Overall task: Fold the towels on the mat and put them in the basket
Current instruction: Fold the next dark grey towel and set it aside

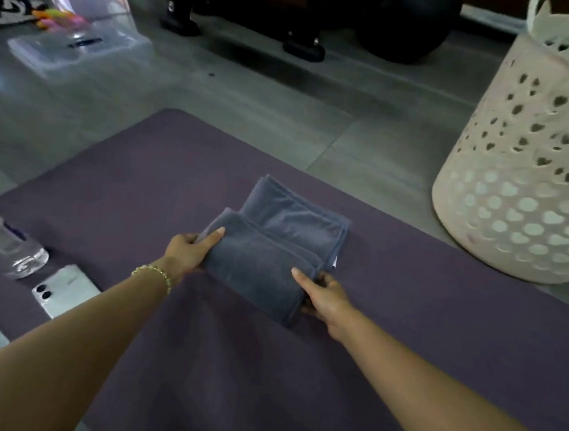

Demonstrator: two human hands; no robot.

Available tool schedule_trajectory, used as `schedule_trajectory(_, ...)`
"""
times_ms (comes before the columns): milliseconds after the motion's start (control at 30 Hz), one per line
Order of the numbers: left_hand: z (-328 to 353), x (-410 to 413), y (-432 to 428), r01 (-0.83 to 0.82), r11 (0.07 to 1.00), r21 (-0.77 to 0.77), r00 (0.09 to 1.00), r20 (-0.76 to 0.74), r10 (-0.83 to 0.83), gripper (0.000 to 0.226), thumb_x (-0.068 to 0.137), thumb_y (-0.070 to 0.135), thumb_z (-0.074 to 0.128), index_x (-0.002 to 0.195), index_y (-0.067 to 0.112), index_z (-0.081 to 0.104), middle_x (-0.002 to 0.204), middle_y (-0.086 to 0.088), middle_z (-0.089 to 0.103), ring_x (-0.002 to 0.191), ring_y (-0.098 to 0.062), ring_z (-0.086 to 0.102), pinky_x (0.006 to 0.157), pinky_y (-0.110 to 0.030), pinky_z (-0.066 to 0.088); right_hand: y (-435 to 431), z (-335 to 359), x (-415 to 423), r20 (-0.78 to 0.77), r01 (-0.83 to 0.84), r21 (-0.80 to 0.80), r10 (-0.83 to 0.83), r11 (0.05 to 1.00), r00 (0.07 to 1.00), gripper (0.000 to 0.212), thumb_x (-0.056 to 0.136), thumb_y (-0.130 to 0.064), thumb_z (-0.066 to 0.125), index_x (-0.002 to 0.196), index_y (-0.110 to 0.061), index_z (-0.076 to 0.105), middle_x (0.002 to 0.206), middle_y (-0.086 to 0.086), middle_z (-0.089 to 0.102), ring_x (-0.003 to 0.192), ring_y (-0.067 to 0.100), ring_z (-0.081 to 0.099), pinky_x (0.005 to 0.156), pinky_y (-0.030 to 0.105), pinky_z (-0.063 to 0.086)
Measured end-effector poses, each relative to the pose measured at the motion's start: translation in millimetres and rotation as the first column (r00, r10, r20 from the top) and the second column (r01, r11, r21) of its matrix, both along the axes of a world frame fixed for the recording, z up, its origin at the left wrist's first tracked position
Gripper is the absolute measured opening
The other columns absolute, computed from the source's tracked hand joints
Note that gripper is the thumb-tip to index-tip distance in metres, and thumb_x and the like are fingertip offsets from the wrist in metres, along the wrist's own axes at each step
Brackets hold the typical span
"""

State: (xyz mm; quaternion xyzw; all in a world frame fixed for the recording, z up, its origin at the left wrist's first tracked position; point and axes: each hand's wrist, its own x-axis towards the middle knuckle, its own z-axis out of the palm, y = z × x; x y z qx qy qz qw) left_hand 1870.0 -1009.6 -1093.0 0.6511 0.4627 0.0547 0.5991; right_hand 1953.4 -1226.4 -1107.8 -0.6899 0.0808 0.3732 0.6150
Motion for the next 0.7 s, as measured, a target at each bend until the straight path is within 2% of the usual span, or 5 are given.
schedule_trajectory(100,-15.7,7.9,6.3,-0.003,1.0,0.014,1.0,-0.026,0.004,0.036,0.084,0.039,0.068,0.095,0.006,0.06,0.089,-0.007,0.063,0.076,-0.018,0.062,0.054,-0.021,0.055,7.4,-12.7,2.9,0.024,0.011,-0.056,-0.01,0.998,1.0,0.039,0.083,-0.028,0.071,0.116,-0.015,0.053,0.114,0.005,0.063,0.1,0.021,0.063,0.057,0.022,0.052)
schedule_trajectory(233,-39.7,14.8,5.5,-0.019,0.996,0.086,0.996,-0.084,0.026,0.034,0.08,0.043,0.071,0.082,0.01,0.063,0.071,0.003,0.061,0.07,-0.013,0.059,0.069,-0.024,0.045,3.7,-29.9,5.4,0.068,0.04,-0.142,-0.03,0.989,0.997,0.037,0.08,-0.031,0.074,0.109,-0.016,0.056,0.11,0.004,0.064,0.098,0.021,0.063,0.07,0.03,0.056)
schedule_trajectory(400,-47.5,16.4,4.4,-0.03,0.989,0.144,0.995,-0.086,0.042,0.04,0.078,0.05,0.071,0.075,0.011,0.063,0.07,0.001,0.063,0.067,-0.014,0.058,0.058,-0.022,0.045,7.6,-32.5,9.0,0.063,0.069,-0.191,-0.057,0.979,0.996,0.038,0.078,-0.034,0.076,0.107,-0.017,0.059,0.106,0.004,0.064,0.097,0.02,0.063,0.077,0.035,0.057)
schedule_trajectory(567,-43.7,6.0,-3.9,-0.044,0.987,0.157,0.999,-0.008,0.046,0.04,0.08,0.049,0.068,0.099,0.015,0.06,0.086,0.007,0.063,0.087,-0.016,0.061,0.076,-0.026,0.048,0.9,-29.9,7.1,0.032,0.021,-0.151,-0.016,0.988,0.999,0.044,0.08,-0.035,0.074,0.115,-0.013,0.059,0.109,0.005,0.066,0.097,0.02,0.064,0.071,0.027,0.055)
schedule_trajectory(700,-30.8,-7.2,-16.3,0.034,0.935,0.352,0.999,0.015,-0.042,0.061,0.082,0.051,0.064,0.129,0.014,0.05,0.123,0.001,0.058,0.117,-0.02,0.053,0.1,-0.033,0.044,-21.7,-21.7,6.1,0.055,-0.054,-0.162,0.064,0.985,0.996,0.042,0.087,-0.035,0.066,0.122,-0.012,0.056,0.103,0.002,0.064,0.083,0.016,0.063,0.066,0.024,0.051)
